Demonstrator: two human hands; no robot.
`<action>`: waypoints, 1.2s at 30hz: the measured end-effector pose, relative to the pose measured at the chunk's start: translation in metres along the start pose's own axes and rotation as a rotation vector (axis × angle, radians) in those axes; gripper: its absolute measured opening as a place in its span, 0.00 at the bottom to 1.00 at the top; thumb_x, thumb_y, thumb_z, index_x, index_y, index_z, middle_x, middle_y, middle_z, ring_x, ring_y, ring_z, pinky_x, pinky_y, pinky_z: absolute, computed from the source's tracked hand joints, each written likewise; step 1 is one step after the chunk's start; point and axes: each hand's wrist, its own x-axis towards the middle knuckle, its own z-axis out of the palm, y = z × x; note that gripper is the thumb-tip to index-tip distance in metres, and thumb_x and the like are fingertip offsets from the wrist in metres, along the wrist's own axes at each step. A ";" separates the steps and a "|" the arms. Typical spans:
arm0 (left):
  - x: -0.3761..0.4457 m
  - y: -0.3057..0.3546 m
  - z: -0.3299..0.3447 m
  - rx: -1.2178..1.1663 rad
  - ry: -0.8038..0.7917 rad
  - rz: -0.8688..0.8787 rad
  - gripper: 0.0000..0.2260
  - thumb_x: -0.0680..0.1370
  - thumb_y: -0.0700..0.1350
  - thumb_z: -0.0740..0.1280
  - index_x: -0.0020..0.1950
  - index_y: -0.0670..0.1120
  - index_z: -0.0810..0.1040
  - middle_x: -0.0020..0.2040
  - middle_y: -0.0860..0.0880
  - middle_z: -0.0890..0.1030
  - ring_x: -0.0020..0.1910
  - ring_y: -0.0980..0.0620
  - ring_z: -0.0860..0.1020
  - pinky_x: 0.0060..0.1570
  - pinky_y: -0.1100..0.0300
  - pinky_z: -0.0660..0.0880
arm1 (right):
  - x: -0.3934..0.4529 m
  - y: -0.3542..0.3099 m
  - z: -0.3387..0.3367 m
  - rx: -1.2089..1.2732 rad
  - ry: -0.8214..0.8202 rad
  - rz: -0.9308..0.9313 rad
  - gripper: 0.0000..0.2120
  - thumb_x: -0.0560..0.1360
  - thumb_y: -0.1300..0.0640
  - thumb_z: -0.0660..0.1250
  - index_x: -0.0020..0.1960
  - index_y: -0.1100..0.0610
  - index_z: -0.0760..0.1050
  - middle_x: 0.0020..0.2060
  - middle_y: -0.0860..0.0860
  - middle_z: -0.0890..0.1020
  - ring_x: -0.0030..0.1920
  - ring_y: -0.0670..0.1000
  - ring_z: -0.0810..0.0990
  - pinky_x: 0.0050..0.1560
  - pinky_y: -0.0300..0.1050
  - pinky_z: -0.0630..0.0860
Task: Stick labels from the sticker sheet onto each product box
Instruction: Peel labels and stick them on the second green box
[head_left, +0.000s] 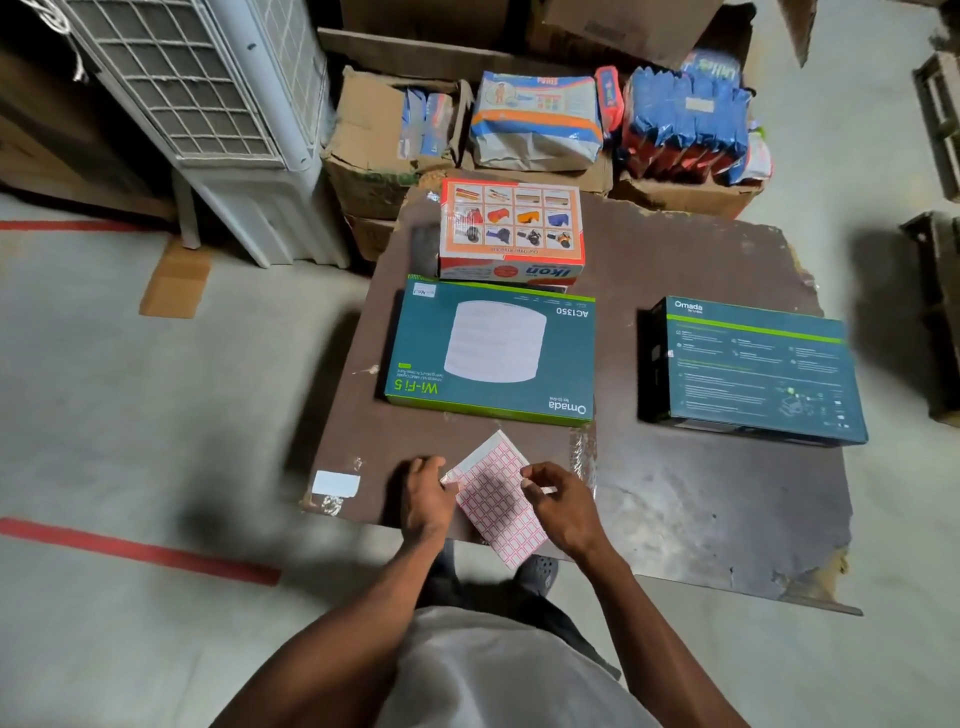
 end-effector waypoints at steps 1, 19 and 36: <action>0.001 -0.002 0.001 0.018 0.006 0.015 0.17 0.71 0.38 0.77 0.59 0.44 0.82 0.56 0.43 0.79 0.52 0.42 0.80 0.53 0.50 0.79 | 0.000 0.000 0.002 -0.006 0.000 0.002 0.05 0.81 0.55 0.69 0.56 0.52 0.82 0.53 0.48 0.85 0.50 0.52 0.83 0.49 0.42 0.74; 0.006 0.019 -0.011 -0.238 -0.109 -0.145 0.04 0.72 0.39 0.75 0.46 0.44 0.88 0.44 0.46 0.88 0.42 0.51 0.84 0.45 0.63 0.75 | -0.002 -0.015 -0.007 -0.073 -0.048 -0.058 0.06 0.82 0.54 0.67 0.57 0.51 0.80 0.52 0.46 0.83 0.46 0.49 0.82 0.38 0.35 0.73; -0.085 0.163 -0.135 -1.030 -0.301 0.162 0.02 0.75 0.45 0.73 0.46 0.48 0.85 0.43 0.44 0.85 0.42 0.51 0.81 0.44 0.60 0.79 | -0.058 -0.117 -0.051 0.213 0.170 -0.530 0.05 0.79 0.63 0.70 0.49 0.55 0.84 0.41 0.45 0.86 0.39 0.41 0.83 0.41 0.30 0.75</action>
